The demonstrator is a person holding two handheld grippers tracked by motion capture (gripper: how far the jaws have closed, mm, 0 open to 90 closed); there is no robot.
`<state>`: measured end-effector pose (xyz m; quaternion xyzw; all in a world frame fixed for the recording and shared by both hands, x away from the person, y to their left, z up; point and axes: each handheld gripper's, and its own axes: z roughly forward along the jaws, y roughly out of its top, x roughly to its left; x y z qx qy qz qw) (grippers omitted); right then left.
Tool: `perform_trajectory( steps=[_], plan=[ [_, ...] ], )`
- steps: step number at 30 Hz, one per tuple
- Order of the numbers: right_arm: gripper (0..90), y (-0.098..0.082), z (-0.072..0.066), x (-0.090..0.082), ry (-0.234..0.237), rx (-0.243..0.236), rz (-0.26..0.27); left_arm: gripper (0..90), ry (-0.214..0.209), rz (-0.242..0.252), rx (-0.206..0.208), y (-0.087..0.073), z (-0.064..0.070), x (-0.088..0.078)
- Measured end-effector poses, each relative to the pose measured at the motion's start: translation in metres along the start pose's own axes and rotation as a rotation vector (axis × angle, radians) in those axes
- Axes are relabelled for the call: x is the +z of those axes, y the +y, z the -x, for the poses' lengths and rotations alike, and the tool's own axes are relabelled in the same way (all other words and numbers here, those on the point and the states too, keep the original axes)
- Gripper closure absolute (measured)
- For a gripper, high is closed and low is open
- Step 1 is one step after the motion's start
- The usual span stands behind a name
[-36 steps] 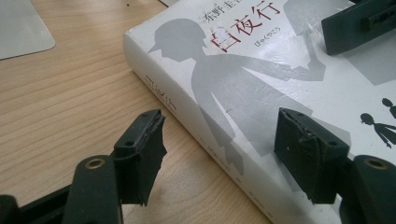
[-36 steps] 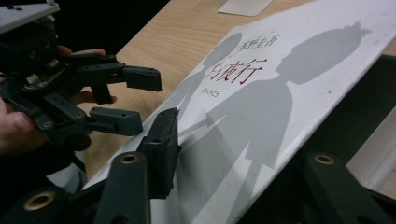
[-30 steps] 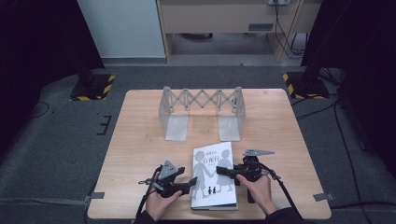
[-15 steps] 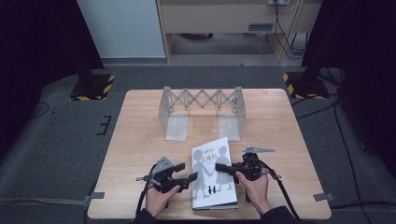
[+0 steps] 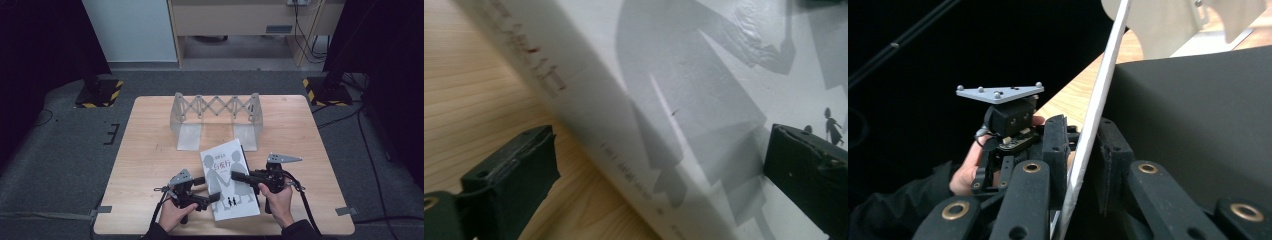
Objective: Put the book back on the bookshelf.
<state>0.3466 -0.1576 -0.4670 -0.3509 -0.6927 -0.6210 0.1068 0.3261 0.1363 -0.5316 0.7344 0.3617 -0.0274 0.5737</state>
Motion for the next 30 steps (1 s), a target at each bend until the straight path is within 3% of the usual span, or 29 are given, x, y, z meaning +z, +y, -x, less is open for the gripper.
perform_trajectory(
  steps=[8, 15, 23, 28, 30],
  plan=[
    [77.3, -0.004, 0.015, 0.003, 0.010, 0.071, -0.006, 0.0, -0.018, -0.019, -0.053, -0.003, -0.007, 0.004],
    [76.3, -0.009, 0.028, 0.004, -0.069, 0.078, -0.076, 0.1, -0.037, -0.101, -0.153, -0.007, -0.014, 0.009],
    [71.4, -0.012, 0.031, 0.004, -0.115, 0.029, -0.098, 0.7, -0.028, -0.103, -0.155, -0.008, -0.013, 0.009],
    [59.8, -0.014, 0.030, 0.002, -0.188, -0.056, -0.075, 1.0, -0.016, -0.101, -0.156, -0.008, -0.011, 0.010],
    [55.1, -0.014, 0.030, -0.001, -0.241, -0.098, -0.081, 1.8, 0.003, -0.107, -0.143, -0.008, -0.009, 0.010]
  ],
)
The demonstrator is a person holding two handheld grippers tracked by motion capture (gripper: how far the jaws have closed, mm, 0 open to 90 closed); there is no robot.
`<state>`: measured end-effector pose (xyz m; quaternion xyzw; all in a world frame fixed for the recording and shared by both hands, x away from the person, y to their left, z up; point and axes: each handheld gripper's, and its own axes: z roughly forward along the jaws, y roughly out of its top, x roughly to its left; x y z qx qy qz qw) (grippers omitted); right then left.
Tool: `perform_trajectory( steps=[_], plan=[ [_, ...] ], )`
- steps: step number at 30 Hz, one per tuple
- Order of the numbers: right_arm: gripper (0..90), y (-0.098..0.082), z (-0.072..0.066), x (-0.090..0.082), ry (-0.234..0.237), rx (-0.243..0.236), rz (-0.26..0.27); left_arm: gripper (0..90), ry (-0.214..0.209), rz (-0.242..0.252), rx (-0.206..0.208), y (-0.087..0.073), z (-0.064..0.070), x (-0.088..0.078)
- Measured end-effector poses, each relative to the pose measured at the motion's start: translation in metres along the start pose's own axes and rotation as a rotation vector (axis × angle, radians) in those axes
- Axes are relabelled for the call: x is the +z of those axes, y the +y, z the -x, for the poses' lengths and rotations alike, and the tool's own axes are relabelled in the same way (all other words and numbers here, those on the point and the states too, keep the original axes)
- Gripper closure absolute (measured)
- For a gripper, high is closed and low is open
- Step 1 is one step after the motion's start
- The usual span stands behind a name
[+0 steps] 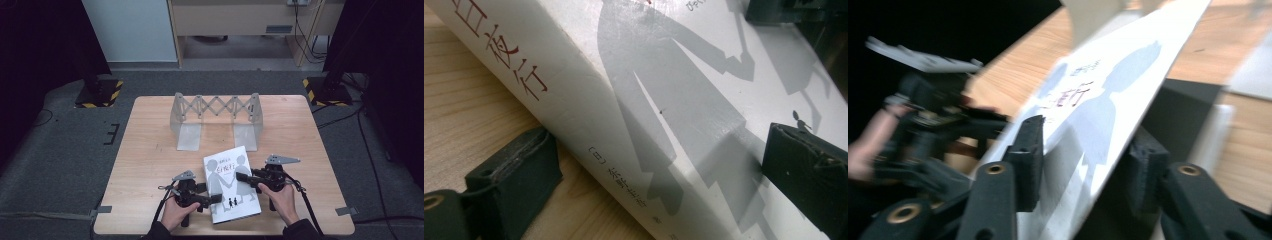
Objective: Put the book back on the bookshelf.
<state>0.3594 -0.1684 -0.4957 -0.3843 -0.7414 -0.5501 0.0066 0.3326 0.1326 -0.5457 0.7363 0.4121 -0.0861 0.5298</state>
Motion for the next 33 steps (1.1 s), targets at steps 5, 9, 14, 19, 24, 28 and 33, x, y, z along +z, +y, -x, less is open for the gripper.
perform_trajectory(
  steps=[5, 9, 14, 19, 24, 28, 33],
  plan=[
    [39.2, -0.013, 0.001, 0.010, -0.087, 0.006, -0.041, 3.7, 0.028, -0.005, 0.013, 0.000, 0.003, 0.001],
    [38.0, -0.013, 0.000, 0.010, -0.100, -0.003, -0.039, 3.8, 0.032, -0.003, 0.013, 0.000, 0.003, 0.001],
    [31.3, -0.016, -0.003, 0.011, -0.143, -0.029, -0.035, 3.9, 0.037, 0.003, 0.007, 0.000, 0.004, 0.002],
    [23.3, -0.020, -0.002, 0.010, -0.213, -0.063, -0.108, 5.8, 0.056, -0.005, 0.023, 0.000, 0.006, 0.002],
    [25.1, -0.026, 0.004, 0.011, -0.178, 0.010, -0.075, 5.8, 0.054, -0.002, 0.018, 0.000, 0.005, 0.002],
    [24.6, -0.030, 0.002, 0.015, -0.167, 0.051, -0.056, 5.8, 0.053, 0.001, 0.016, 0.000, 0.005, 0.002],
    [33.1, -0.030, 0.001, 0.015, -0.174, 0.072, -0.016, 5.7, 0.052, -0.003, 0.018, 0.000, 0.005, 0.001]
  ],
)
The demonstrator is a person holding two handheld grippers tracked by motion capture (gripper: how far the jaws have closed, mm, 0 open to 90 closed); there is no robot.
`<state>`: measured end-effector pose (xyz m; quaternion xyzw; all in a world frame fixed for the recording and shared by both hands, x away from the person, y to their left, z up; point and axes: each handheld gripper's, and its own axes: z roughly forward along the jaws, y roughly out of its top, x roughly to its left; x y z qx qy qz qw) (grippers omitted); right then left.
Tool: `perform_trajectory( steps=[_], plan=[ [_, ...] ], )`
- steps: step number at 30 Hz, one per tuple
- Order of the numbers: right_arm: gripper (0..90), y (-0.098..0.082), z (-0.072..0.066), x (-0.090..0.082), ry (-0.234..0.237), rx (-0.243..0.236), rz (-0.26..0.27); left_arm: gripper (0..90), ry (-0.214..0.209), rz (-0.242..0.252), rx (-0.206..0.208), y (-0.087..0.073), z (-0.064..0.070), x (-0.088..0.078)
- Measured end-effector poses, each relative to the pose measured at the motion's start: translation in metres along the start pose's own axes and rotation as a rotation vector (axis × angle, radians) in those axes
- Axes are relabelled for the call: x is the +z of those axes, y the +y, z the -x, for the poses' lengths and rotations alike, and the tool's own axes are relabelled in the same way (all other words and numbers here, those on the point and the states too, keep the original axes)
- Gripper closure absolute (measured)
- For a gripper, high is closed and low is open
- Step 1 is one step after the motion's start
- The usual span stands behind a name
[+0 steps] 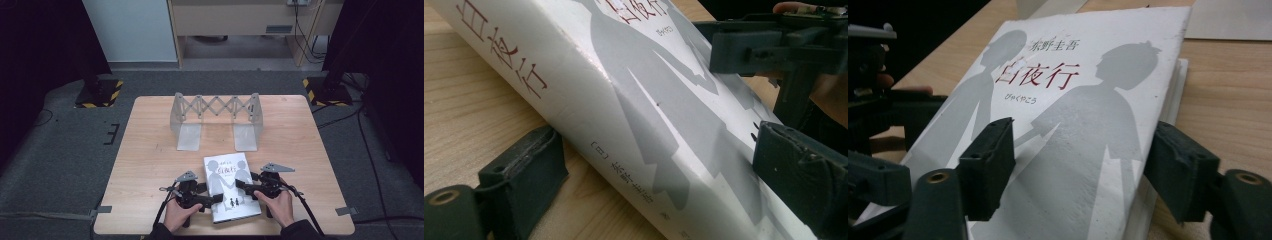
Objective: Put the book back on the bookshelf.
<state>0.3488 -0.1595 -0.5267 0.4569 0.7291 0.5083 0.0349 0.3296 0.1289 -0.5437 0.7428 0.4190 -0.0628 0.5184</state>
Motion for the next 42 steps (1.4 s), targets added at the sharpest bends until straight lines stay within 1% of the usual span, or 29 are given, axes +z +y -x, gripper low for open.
perform_trajectory(
  steps=[1, 2, 3, 6, 9, 10, 12, 13, 18, 22, 27, 29, 30, 32, 36, 38, 39, 40, 42],
  plan=[
    [35.8, 0.000, 0.000, -0.001, -0.001, 0.003, 0.008, 5.4, 0.006, -0.006, 0.008, 0.000, 0.001, 0.000],
    [39.5, 0.001, 0.000, -0.002, 0.000, -0.007, 0.015, 4.9, 0.010, -0.009, 0.018, 0.000, 0.001, 0.000],
    [42.2, 0.001, 0.000, -0.003, 0.001, -0.007, 0.023, 4.5, 0.015, -0.013, 0.026, 0.000, 0.001, -0.001],
    [43.4, 0.002, -0.001, -0.004, 0.002, -0.011, 0.029, 3.7, 0.020, -0.012, 0.025, 0.001, 0.001, -0.001],
    [44.3, 0.001, -0.002, -0.003, 0.011, 0.006, 0.031, 3.4, 0.013, -0.017, 0.030, 0.001, -0.002, -0.003],
    [45.6, 0.001, -0.002, -0.003, 0.017, -0.007, 0.032, 3.3, 0.016, -0.020, 0.032, 0.002, -0.004, -0.004],
    [48.7, 0.002, -0.002, -0.004, 0.032, -0.013, 0.030, 3.2, 0.013, -0.023, 0.031, 0.004, -0.007, -0.005],
    [49.5, 0.003, -0.002, -0.004, 0.038, -0.008, 0.029, 3.5, 0.009, -0.020, 0.030, 0.005, -0.008, -0.005],
    [49.5, 0.002, -0.003, -0.001, 0.052, -0.006, 0.031, 3.7, 0.003, -0.006, 0.012, 0.006, -0.012, -0.005],
    [50.6, 0.002, -0.004, -0.001, 0.069, -0.014, 0.033, 5.6, -0.012, 0.014, -0.019, 0.008, -0.017, -0.004],
    [52.0, 0.004, -0.003, -0.002, 0.084, -0.022, 0.029, 6.4, -0.012, 0.010, -0.017, 0.008, -0.017, -0.005],
    [53.0, 0.005, -0.003, -0.002, 0.087, -0.035, 0.032, 6.2, -0.008, -0.007, -0.012, 0.010, -0.017, -0.005],
    [53.1, 0.005, -0.003, -0.003, 0.088, -0.041, 0.034, 6.2, -0.006, -0.017, -0.017, 0.011, -0.017, -0.005],
    [53.2, 0.005, -0.003, -0.002, 0.091, -0.040, 0.035, 6.3, -0.003, -0.023, -0.016, 0.012, -0.017, -0.005],
    [53.2, 0.004, -0.003, -0.002, 0.090, -0.041, 0.038, 6.4, -0.006, -0.018, -0.017, 0.011, -0.017, -0.005],
    [53.1, 0.004, -0.002, -0.002, 0.086, -0.031, 0.036, 6.4, -0.004, -0.010, -0.017, 0.011, -0.017, -0.004],
    [53.1, 0.003, -0.002, -0.002, 0.088, -0.024, 0.033, 6.3, -0.007, 0.003, -0.015, 0.009, -0.017, -0.004],
    [53.0, 0.003, -0.001, -0.002, 0.089, -0.018, 0.034, 6.3, -0.009, 0.013, -0.021, 0.008, -0.017, -0.004],
    [52.8, 0.003, 0.001, -0.001, 0.092, -0.010, 0.032, 6.5, -0.011, 0.016, -0.029, 0.008, -0.018, -0.004]
  ],
)
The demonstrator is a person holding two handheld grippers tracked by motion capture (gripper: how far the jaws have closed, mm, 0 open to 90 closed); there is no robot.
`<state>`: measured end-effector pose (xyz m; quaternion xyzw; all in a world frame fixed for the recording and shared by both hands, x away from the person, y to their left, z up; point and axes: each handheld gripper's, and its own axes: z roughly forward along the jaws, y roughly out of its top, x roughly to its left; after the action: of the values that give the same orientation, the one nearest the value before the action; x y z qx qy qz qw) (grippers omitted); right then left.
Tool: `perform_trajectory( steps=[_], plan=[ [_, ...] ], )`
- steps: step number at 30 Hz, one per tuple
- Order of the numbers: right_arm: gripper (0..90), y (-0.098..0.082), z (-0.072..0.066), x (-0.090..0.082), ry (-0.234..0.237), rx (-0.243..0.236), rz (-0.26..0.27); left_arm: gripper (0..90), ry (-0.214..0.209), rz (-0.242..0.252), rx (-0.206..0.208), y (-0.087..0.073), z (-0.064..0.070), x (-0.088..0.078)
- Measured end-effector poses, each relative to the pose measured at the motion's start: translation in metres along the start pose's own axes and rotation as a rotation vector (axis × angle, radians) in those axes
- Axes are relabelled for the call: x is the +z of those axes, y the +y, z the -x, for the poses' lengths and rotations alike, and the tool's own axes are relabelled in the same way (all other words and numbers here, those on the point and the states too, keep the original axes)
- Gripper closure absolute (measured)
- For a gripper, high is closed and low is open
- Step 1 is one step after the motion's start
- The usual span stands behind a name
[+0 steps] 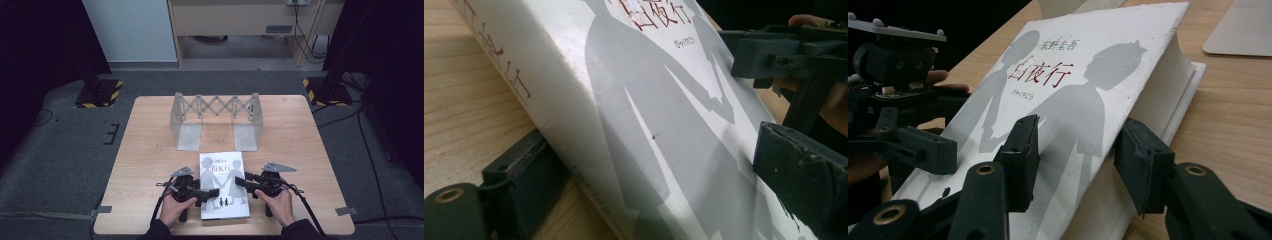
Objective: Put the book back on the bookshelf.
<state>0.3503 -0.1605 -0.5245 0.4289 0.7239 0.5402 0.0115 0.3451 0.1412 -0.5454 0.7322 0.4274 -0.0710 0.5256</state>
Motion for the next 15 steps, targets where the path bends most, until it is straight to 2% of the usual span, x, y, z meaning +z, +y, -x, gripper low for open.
perform_trajectory(
  steps=[2, 5, 9, 13, 15],
  plan=[
    [52.6, -0.0006, 0.0007, 0.0007, 0.000, 0.010, -0.001, 6.6, 0.000, 0.011, -0.016, -0.0008, 0.0007, 0.0007],
    [52.6, -0.0009, 0.0002, 0.0017, 0.001, 0.012, 0.002, 0.0, -0.003, 0.041, -0.043, -0.0026, 0.0030, 0.0032],
    [52.6, -0.0009, 0.0002, 0.0022, 0.003, 0.014, 0.003, 0.0, -0.006, 0.057, -0.063, -0.0035, 0.0025, 0.0030],
    [52.6, -0.0011, 0.0008, 0.0028, 0.004, 0.015, 0.002, 0.0, 0.002, 0.071, -0.116, -0.0027, 0.0034, 0.0033],
    [52.6, -0.0011, 0.0012, 0.0033, 0.005, 0.018, 0.003, 0.0, -0.007, 0.083, -0.110, -0.0043, 0.0019, 0.0027]
  ],
)
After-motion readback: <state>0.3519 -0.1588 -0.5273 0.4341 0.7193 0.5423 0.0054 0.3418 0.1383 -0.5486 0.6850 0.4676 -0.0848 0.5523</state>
